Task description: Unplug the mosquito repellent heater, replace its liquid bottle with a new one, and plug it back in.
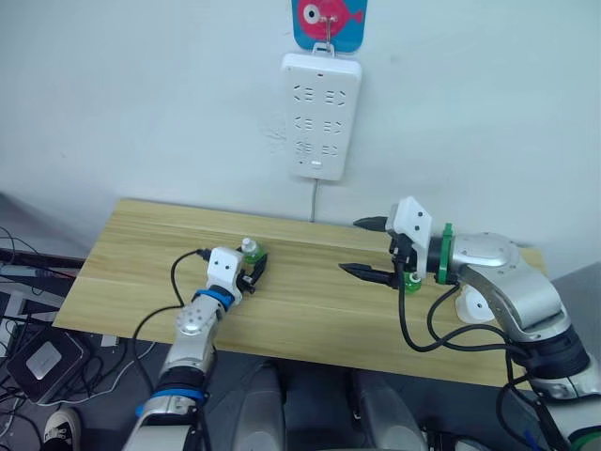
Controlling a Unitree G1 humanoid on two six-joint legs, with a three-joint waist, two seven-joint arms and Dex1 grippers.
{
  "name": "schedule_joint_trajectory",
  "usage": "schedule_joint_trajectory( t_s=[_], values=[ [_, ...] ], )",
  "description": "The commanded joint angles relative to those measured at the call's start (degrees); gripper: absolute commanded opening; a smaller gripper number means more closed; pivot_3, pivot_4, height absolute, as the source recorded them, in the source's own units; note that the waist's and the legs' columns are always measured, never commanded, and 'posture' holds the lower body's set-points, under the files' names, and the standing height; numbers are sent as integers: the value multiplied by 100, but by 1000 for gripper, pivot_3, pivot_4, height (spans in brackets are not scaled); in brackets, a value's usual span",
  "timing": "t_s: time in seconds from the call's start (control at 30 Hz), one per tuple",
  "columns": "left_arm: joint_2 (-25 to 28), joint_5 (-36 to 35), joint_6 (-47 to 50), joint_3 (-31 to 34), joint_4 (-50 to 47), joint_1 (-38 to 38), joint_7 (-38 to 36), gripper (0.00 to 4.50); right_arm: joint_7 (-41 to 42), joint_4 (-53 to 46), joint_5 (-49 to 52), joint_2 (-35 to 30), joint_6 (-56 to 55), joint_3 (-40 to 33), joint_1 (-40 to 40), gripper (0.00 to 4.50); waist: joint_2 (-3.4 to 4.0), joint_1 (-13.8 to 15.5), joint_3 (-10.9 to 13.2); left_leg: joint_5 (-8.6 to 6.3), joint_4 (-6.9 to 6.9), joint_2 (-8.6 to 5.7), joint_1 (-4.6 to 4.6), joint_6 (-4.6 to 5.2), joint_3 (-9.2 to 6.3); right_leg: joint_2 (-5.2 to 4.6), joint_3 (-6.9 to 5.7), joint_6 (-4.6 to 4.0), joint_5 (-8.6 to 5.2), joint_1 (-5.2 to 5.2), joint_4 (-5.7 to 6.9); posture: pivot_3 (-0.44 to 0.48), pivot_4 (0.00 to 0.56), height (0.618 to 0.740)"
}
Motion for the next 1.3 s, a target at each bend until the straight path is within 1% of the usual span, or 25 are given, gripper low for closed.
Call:
schedule_joint_trajectory(
  t_s=[0.03,0.07,0.13,0.17,0.23,0.37,0.43,0.53,0.7,0.9,1.0,1.13,1.17,1.2,1.27,1.3],
  values=[
    [593,-593,926,-539,-1587,94,-1641,2232,367,-385,174,-286,-22,-116,260,4500,2,5,-1,0,0,1,0,-1,0,0,-1,0,0,0,0,33,290,740],
    [812,-823,1248,-659,-1939,70,-2096,2232,426,-458,183,-339,-14,-73,310,4500,5,3,-2,1,-2,1,1,-2,1,0,0,0,0,0,1,32,289,740],
    [1136,-1115,1707,-823,-2309,-50,-2775,2232,529,-630,240,-392,56,-2,384,4500,8,-31,-3,1,-1,1,4,-1,4,0,3,0,0,0,2,23,289,740],
    [1262,-1206,1891,-941,-2389,-219,-3141,2232,524,-717,266,-375,99,12,400,4500,7,-54,-3,1,0,1,3,-1,4,0,3,0,0,-1,4,17,288,740],
    [1370,-1268,2098,-1094,-2388,-490,-3552,2232,434,-827,310,-281,204,9,388,4500,7,-66,-3,1,1,4,3,-1,-4,7,-1,-1,0,-2,3,6,288,740],
    [1105,-1238,2103,-1174,-1804,-1071,-3824,2232,30,-1100,414,92,515,49,325,4500,6,-75,-3,2,6,6,1,-2,-5,13,0,-4,1,-3,5,-27,289,740],
    [1047,-1197,2051,-1183,-1604,-1219,-3979,2232,-126,-1174,431,273,664,86,288,4500,6,-87,-3,2,7,4,0,-1,-4,12,1,-3,1,-3,2,-50,291,740],
    [935,-1119,1867,-1232,-1305,-1527,-4272,2232,-510,-1078,397,712,824,150,164,4500,7,-114,-3,2,5,7,-2,-1,-1,13,2,-5,2,-8,2,-67,294,740],
    [839,-1059,1678,-1239,-1026,-1769,-4505,2232,-845,-791,258,1130,838,185,26,4500,7,-154,-3,2,6,6,-5,-1,-1,12,3,-7,1,-10,1,-80,296,740],
    [830,-1044,1677,-1220,-991,-1855,-4643,2232,-981,-561,158,1377,674,297,-27,4500,7,-186,-3,2,6,6,-5,-1,-2,12,2,-7,1,-10,2,-75,297,740],
    [828,-1046,1694,-1208,-1014,-1849,-4640,2232,-1022,-478,137,1453,581,300,-62,3921,7,-202,-3,2,6,6,-5,-1,-3,12,2,-7,1,-10,3,-69,298,740],
    [815,-1065,1744,-1198,-1091,-1802,-4588,2232,-1006,-458,138,1513,518,303,-75,2594,7,-205,-3,2,6,6,-5,-1,-3,12,1,-7,1,-10,3,-66,299,740],
    [815,-1062,1743,-1202,-1105,-1784,-4582,2232,-987,-463,134,1508,497,316,-74,2169,7,-205,-3,2,6,6,-5,-1,-3,12,1,-7,1,-10,3,-66,299,740],
    [819,-1060,1738,-1205,-1118,-1765,-4581,2232,-965,-469,128,1497,479,335,-75,1933,7,-205,-3,2,6,6,-5,-1,-3,12,1,-7,1,-10,4,-64,299,740],
    [823,-1059,1745,-1209,-1141,-1735,-4577,2232,-943,-484,148,1507,455,331,-77,1242,7,-205,-3,2,6,6,-5,-1,-3,12,1,-7,1,-10,4,-64,299,740],
    [824,-1058,1745,-1211,-1153,-1720,-4576,2232,-933,-496,167,1513,460,322,-78,1088,7,-205,-3,2,7,6,-5,-1,-4,12,1,-7,1,-10,4,-64,299,740]
  ],
)
